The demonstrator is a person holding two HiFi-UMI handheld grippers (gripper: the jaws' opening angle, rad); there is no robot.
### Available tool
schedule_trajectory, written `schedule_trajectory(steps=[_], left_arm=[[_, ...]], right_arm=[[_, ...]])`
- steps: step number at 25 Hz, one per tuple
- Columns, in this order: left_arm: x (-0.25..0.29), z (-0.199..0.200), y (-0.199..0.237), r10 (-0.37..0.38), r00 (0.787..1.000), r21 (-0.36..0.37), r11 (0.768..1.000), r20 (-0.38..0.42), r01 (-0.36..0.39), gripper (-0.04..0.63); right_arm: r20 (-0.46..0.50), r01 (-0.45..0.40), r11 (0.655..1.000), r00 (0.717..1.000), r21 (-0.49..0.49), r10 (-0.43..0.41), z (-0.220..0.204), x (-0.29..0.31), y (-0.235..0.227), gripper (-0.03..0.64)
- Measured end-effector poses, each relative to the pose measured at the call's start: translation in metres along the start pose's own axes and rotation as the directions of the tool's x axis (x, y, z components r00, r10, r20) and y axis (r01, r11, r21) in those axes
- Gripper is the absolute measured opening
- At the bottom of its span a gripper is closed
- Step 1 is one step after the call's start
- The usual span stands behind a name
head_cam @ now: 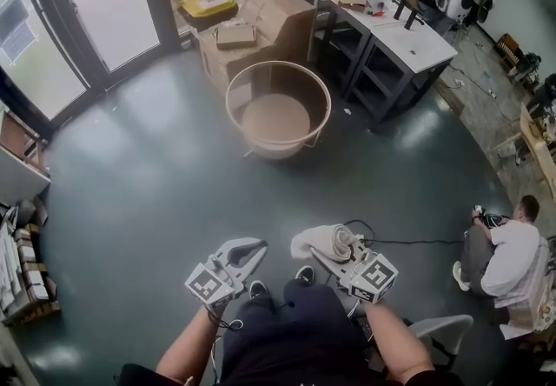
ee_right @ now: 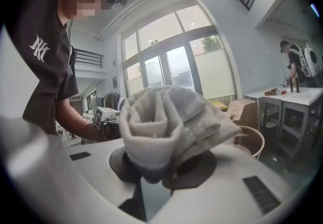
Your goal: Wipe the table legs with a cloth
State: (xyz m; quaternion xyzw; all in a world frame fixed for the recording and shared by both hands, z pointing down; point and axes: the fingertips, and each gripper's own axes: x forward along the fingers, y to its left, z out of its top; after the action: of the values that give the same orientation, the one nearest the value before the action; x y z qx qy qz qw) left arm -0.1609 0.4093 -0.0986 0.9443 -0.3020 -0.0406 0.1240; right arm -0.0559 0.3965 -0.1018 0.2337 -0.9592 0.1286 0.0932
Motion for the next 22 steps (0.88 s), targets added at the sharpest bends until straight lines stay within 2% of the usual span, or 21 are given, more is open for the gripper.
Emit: schedule_trajectory(steps=[4,8,13,16,19,22], left_arm=[[0.029,-0.031,0.043,0.068,0.998,0.011,0.998,-0.001,-0.068,0.021],[0.093,-0.079,0.098,0.133,0.991,0.02,0.991,-0.013,-0.133,0.021],[0.171,-0.168,0.17,0.24,0.968,0.037,0.971,-0.077,-0.238,0.021],[0.214,-0.209,0.215,0.304,0.95,0.051,0.952,-0.071,-0.301,0.021],[0.249,-0.242,0.247,0.321,0.945,0.061,0.946,-0.058,-0.317,0.021],[0.269,-0.271,0.267,0.304,0.949,0.06,0.952,-0.079,-0.3,0.021]], right_arm=[[0.037,0.04,0.999,0.999,0.001,-0.04,-0.022,0.015,-0.061,0.089],[0.059,0.018,0.999,0.998,-0.035,-0.016,-0.056,0.039,-0.149,0.089],[0.039,-0.009,0.997,0.999,-0.078,0.012,-0.135,0.068,-0.267,0.089],[0.033,-0.015,0.995,0.999,-0.097,0.018,-0.182,0.088,-0.338,0.089],[0.004,-0.041,0.989,0.999,-0.143,0.042,-0.221,0.113,-0.388,0.089],[-0.033,-0.086,0.979,0.996,-0.185,0.081,-0.249,0.142,-0.41,0.089]])
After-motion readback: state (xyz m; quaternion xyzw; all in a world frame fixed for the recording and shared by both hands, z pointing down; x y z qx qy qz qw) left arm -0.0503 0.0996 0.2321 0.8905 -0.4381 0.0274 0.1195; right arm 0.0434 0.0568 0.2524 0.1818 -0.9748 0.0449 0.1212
